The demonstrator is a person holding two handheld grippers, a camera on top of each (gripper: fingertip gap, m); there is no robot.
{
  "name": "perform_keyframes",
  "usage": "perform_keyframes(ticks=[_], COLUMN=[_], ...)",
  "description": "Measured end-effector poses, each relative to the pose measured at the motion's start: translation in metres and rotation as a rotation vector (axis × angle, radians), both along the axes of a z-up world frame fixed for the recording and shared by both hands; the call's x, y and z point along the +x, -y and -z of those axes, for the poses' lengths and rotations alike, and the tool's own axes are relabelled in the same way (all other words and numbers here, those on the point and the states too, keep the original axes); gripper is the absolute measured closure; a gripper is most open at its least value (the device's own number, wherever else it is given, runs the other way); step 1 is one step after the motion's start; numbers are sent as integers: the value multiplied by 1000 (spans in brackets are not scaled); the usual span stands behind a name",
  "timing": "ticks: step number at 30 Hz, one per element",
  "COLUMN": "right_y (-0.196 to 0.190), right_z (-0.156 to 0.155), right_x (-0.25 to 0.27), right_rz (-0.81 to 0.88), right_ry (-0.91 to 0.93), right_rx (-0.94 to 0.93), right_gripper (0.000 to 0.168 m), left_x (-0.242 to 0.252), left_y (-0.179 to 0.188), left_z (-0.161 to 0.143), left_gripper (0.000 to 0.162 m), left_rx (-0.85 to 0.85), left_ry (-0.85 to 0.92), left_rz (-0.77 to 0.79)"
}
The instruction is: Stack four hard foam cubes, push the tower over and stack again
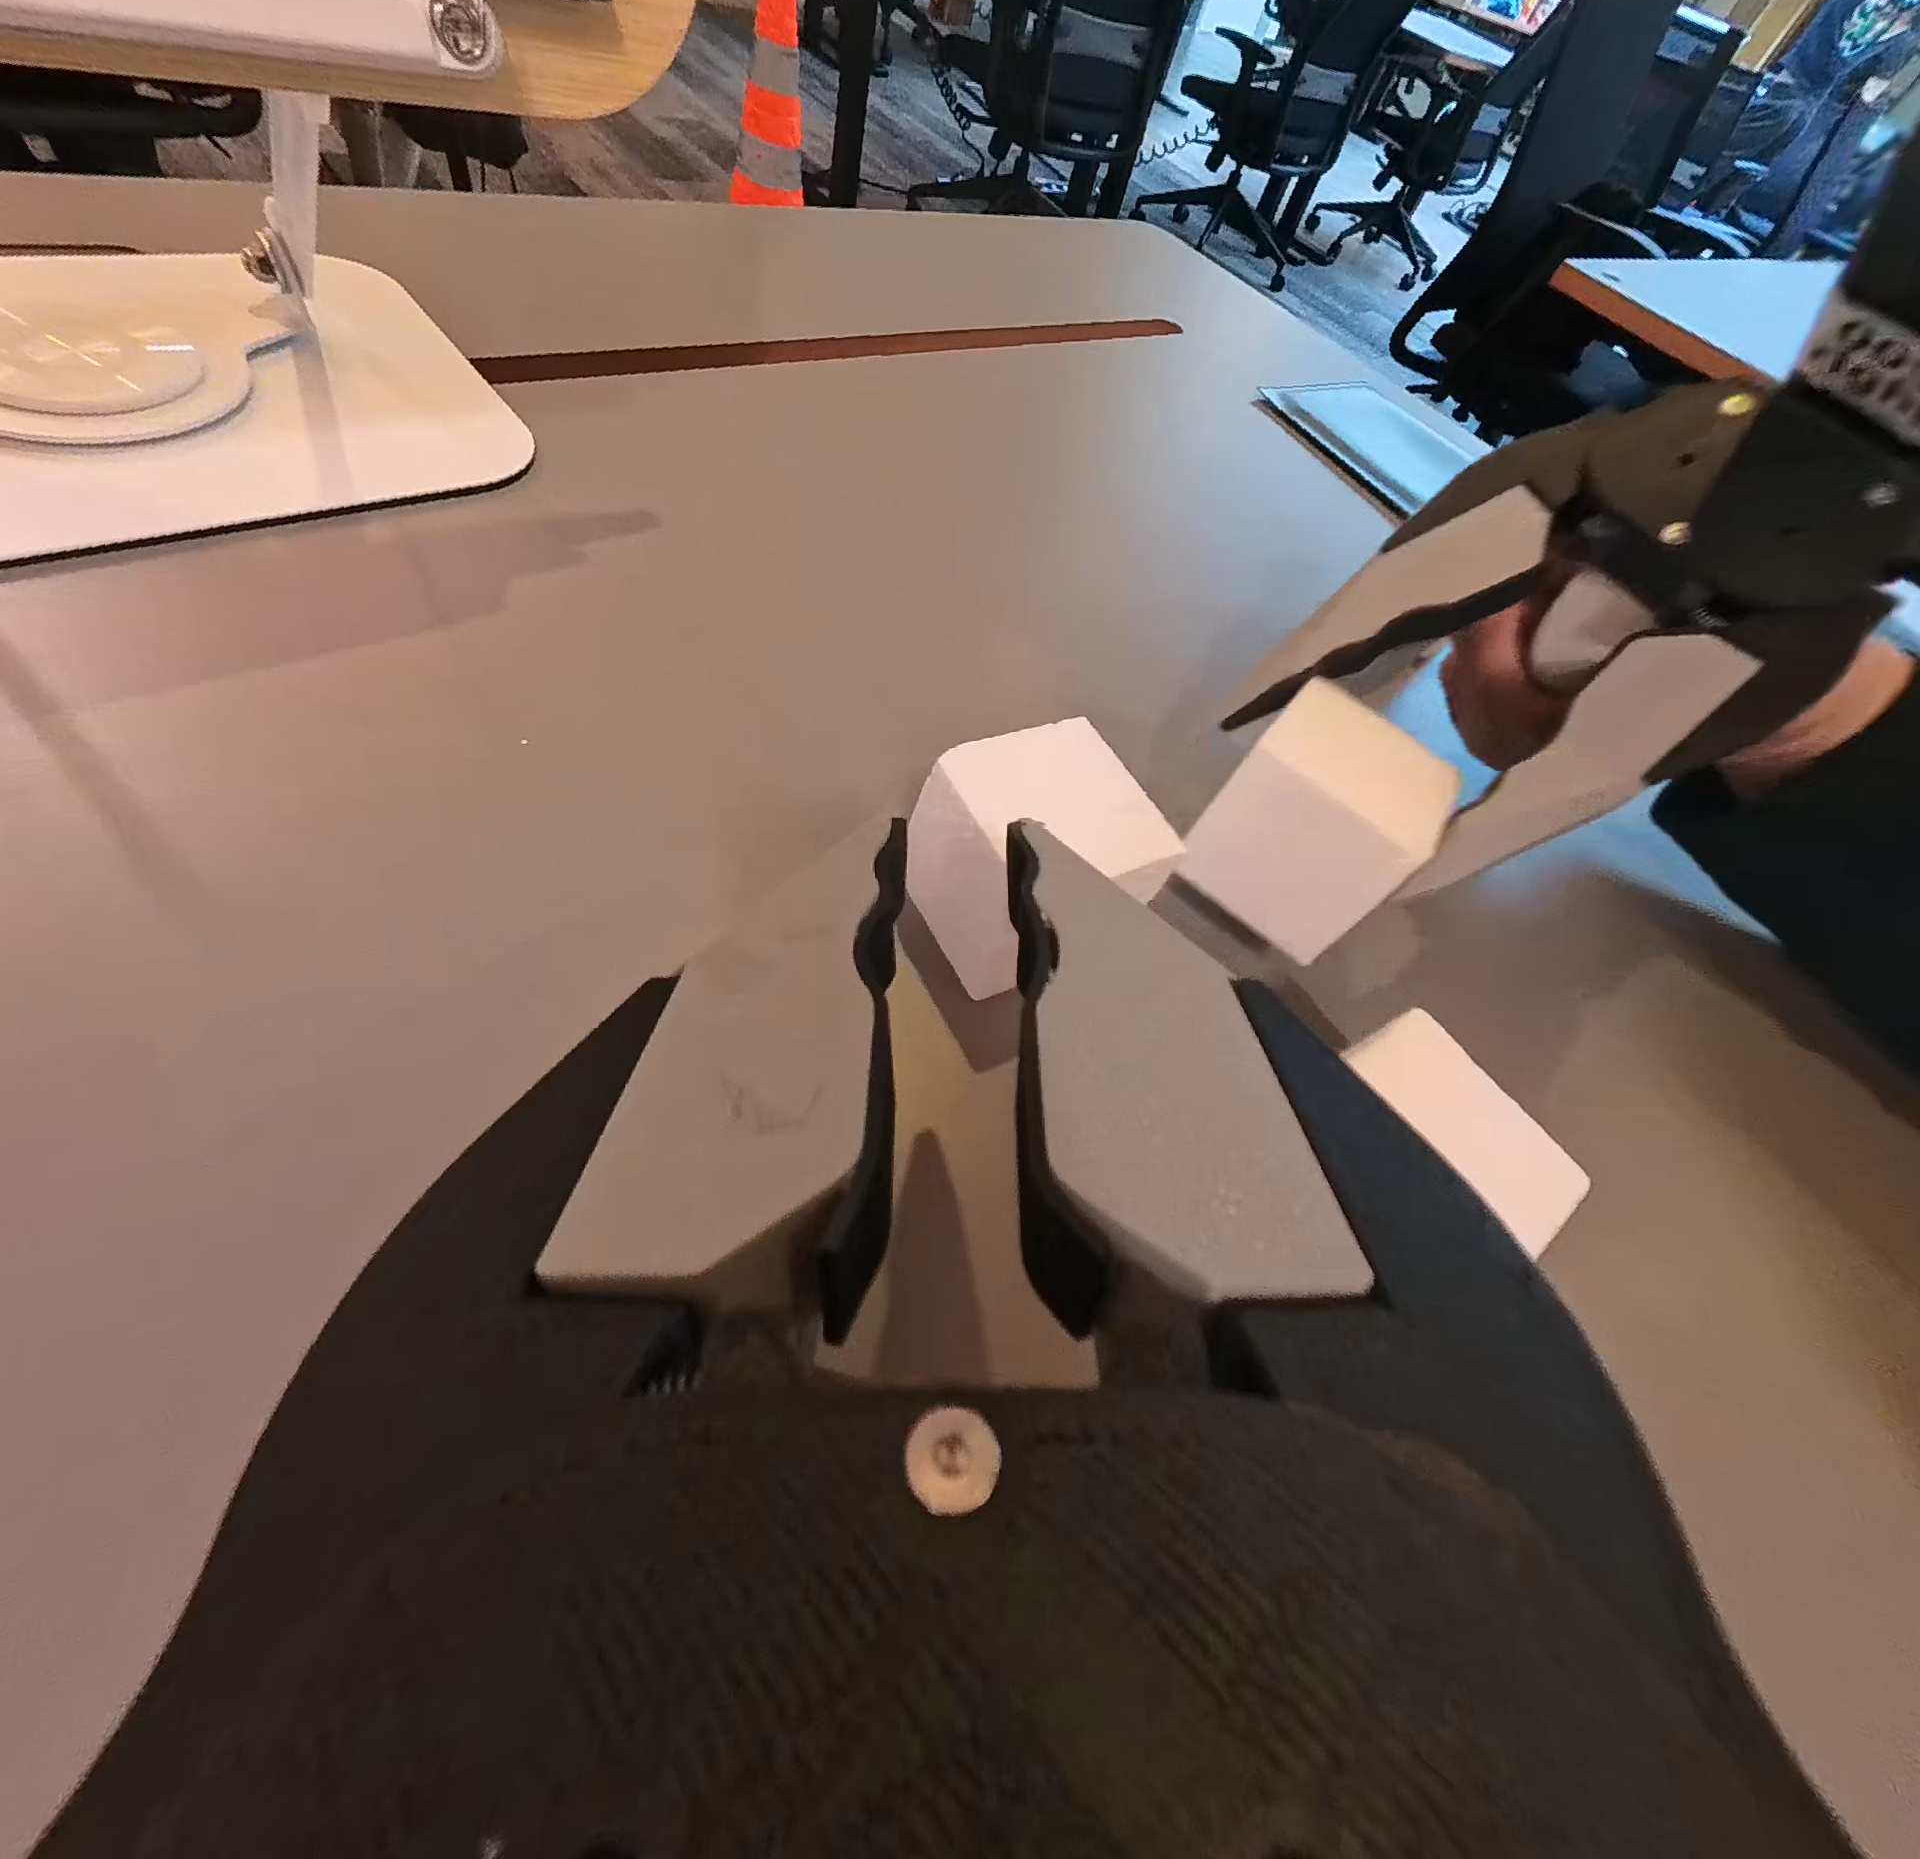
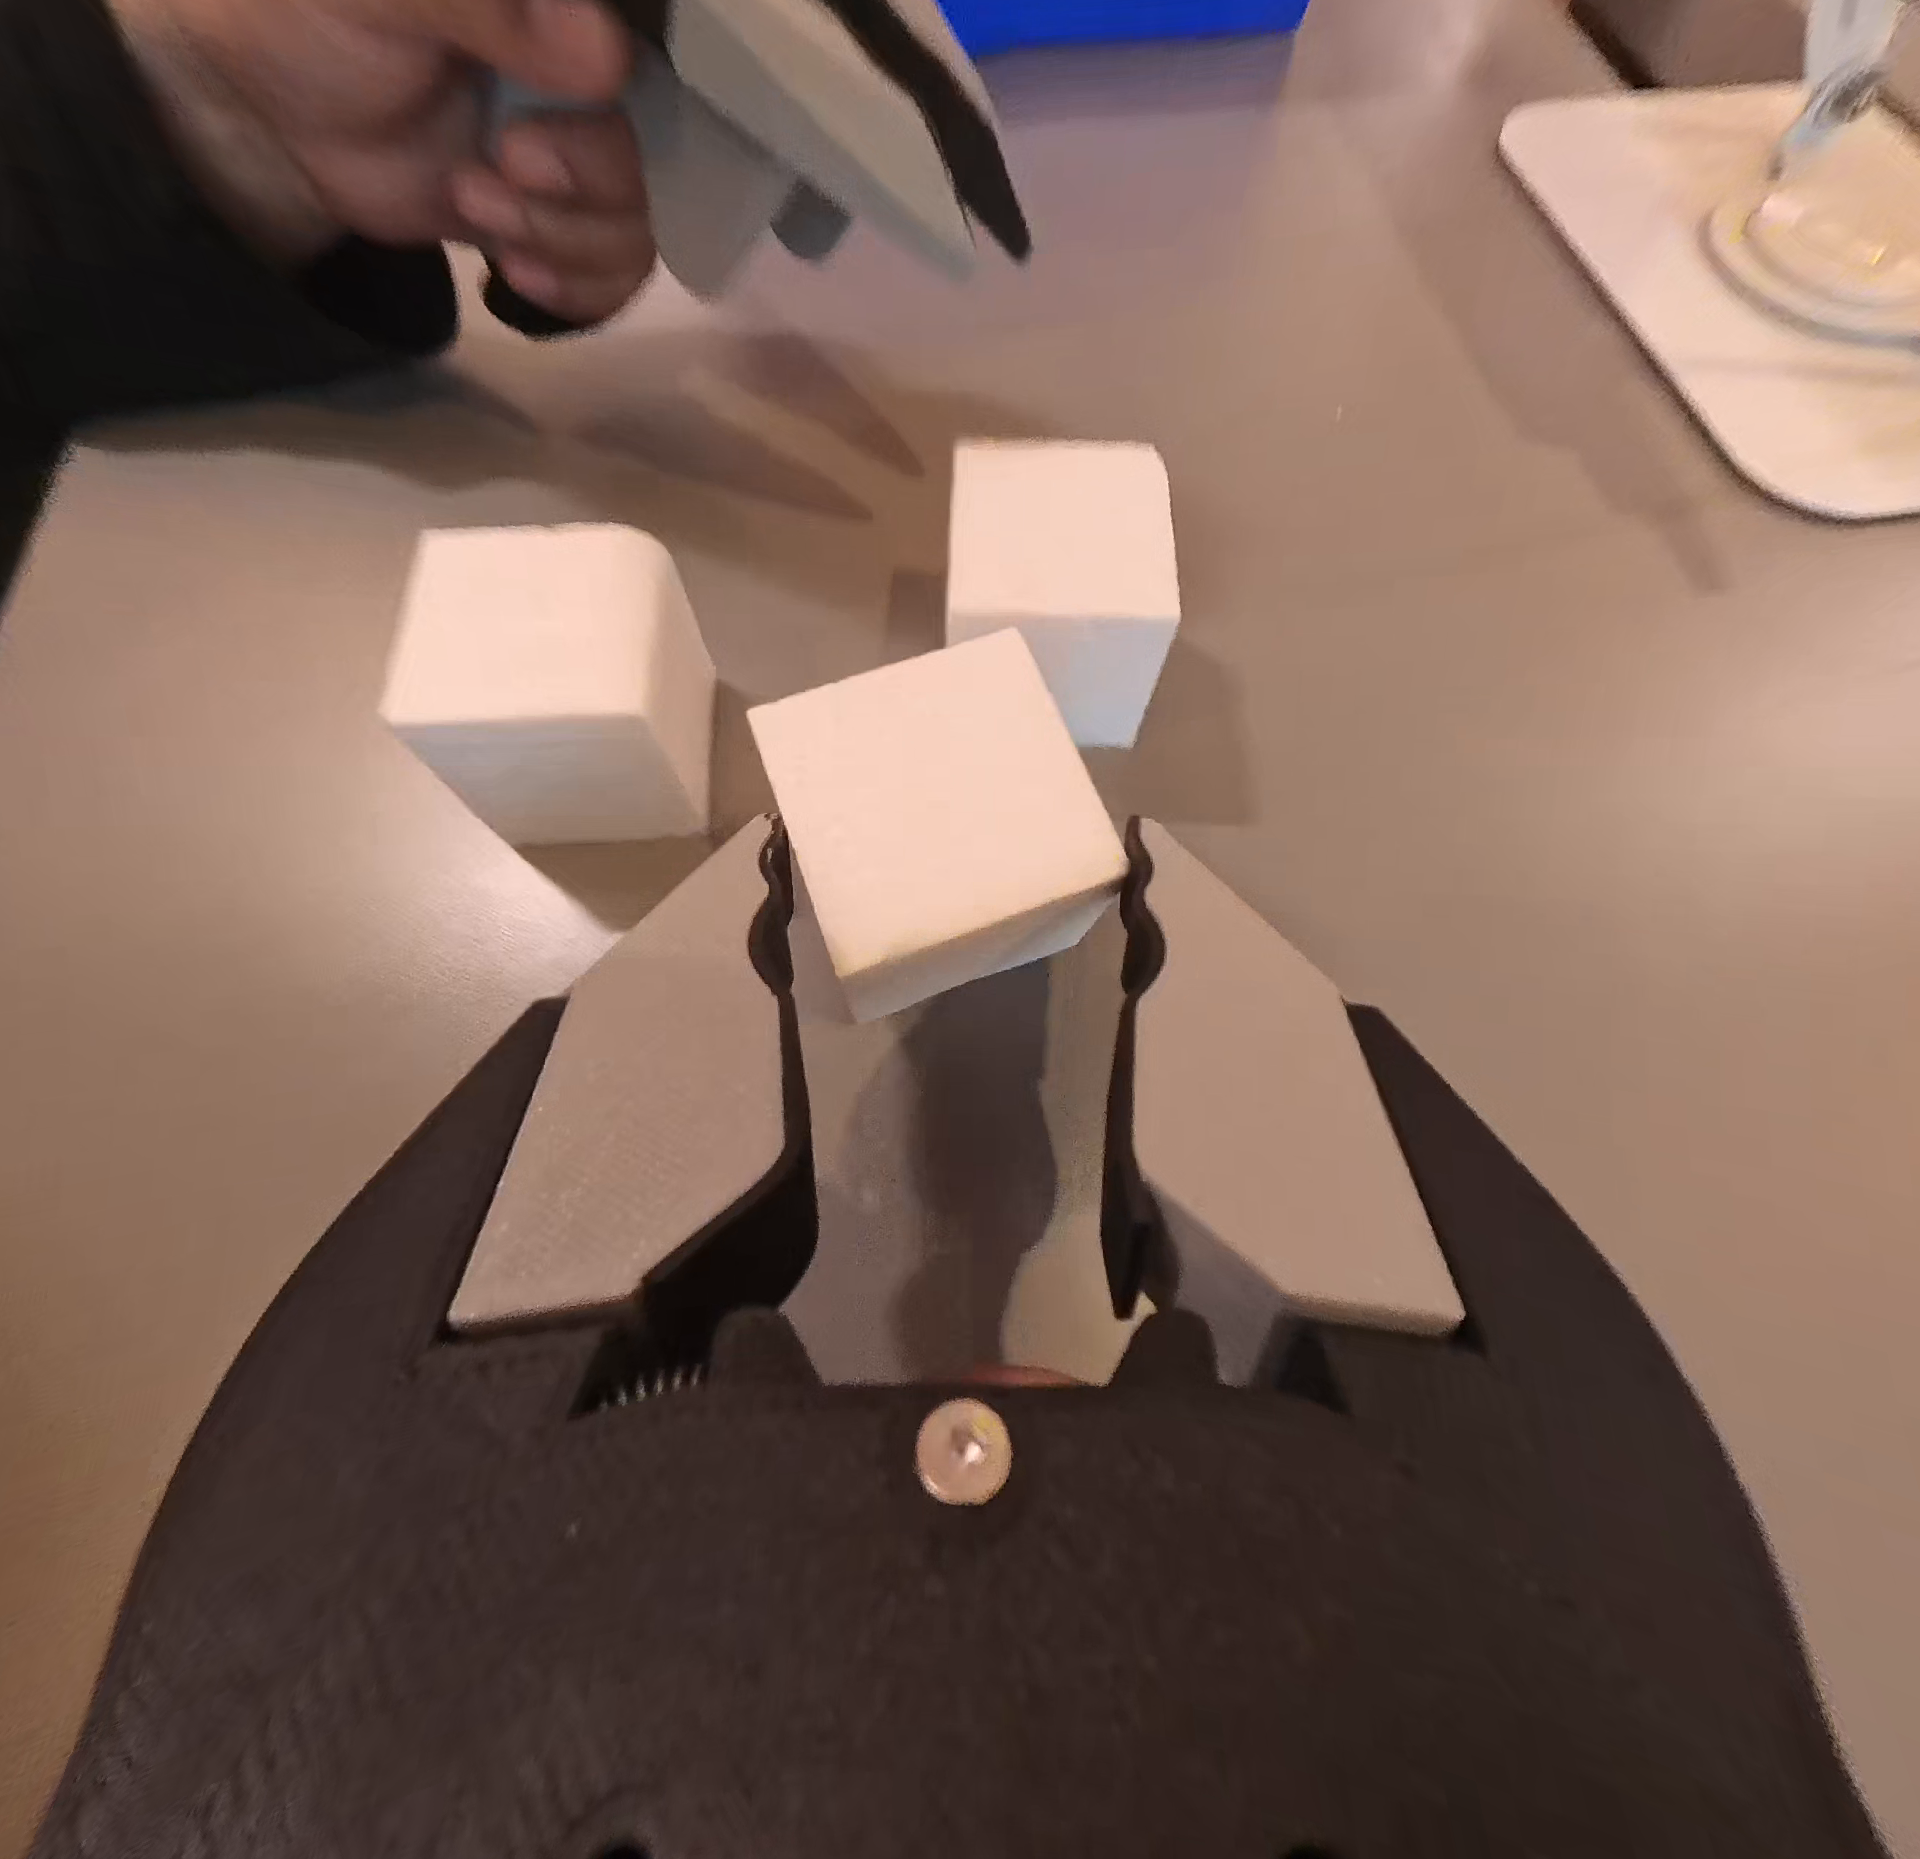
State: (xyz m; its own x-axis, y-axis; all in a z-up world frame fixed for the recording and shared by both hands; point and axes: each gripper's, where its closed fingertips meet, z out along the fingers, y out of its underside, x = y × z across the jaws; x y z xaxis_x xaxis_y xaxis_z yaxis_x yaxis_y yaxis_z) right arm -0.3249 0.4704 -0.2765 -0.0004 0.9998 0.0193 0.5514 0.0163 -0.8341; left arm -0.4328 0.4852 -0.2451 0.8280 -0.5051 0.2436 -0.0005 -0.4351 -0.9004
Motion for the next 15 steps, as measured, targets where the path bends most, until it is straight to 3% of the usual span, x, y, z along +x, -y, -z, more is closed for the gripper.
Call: perform_keyframes(ticks=[7, 15], right_y=[40, 81], right_z=[-61, -53], right_x=[-16, -43], right_rz=[38, 145], right_ry=[-54, 34], right_rx=[56, 16], right_gripper=[106, 106], left_x=[2, -4], left_y=[2, 0], left_z=[-4, -2], left_gripper=[145, 145], left_rx=[11, -3], left_ry=[1, 19], left_rz=[6, -10])
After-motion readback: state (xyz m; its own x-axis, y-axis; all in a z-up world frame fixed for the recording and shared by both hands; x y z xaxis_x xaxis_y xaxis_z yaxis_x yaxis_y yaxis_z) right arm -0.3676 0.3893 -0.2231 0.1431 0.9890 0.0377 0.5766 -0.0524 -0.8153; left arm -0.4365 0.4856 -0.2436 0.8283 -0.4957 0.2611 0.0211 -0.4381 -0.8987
